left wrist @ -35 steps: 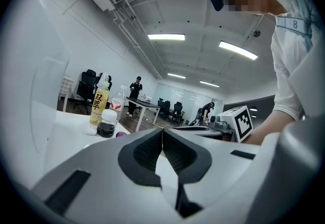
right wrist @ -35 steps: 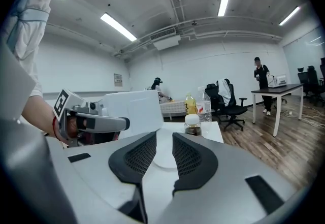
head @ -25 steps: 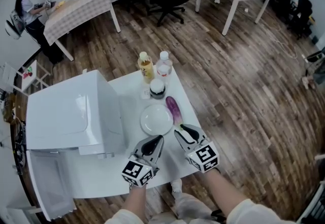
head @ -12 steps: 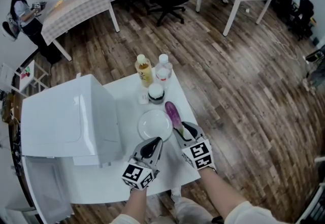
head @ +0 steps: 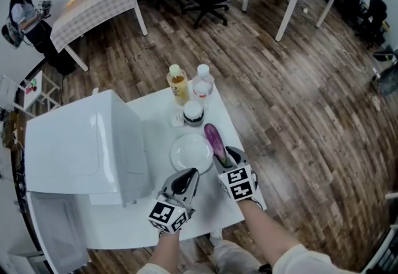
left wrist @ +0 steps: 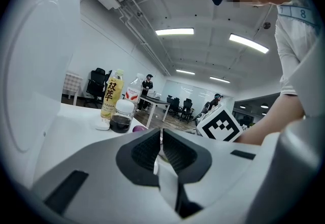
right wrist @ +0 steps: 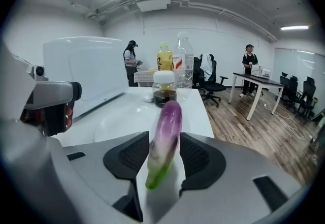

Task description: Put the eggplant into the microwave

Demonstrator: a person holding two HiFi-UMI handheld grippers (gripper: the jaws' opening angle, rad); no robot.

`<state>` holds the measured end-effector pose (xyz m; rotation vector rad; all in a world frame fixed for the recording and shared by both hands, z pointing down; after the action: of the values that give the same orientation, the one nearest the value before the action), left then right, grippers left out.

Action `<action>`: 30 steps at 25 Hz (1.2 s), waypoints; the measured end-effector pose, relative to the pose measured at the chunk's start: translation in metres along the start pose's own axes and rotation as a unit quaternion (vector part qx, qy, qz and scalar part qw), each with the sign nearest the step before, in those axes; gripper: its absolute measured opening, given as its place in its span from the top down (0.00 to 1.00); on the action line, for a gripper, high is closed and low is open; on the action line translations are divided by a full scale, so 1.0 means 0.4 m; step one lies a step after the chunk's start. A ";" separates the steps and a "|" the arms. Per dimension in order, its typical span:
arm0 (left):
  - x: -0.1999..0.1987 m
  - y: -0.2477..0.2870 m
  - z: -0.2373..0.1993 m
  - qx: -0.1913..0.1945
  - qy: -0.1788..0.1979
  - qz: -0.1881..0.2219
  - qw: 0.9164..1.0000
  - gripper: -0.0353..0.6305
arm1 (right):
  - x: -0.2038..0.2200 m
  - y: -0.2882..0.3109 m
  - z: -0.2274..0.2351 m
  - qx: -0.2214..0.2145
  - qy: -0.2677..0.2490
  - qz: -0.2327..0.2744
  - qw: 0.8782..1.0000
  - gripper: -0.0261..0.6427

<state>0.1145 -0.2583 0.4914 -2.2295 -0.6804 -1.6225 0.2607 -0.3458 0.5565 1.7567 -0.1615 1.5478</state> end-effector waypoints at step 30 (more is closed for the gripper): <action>-0.046 -0.097 0.058 0.019 0.003 -0.004 1.000 0.94 | -0.023 -0.095 -0.027 0.002 0.017 0.057 0.998 0.71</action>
<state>0.1078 -0.2177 0.4652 -2.1971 -0.7149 -1.6047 0.2710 -0.3164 0.5304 1.7498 -0.2458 1.6578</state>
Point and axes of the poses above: the fingertips, and each gripper's own axes: y forward along the fingers, z to its right, x out of its underside, the point moved 7 cm from there along -y, backward along the fingers, and after that the axes turned 9 degrees about z, right-handed, at the moved point
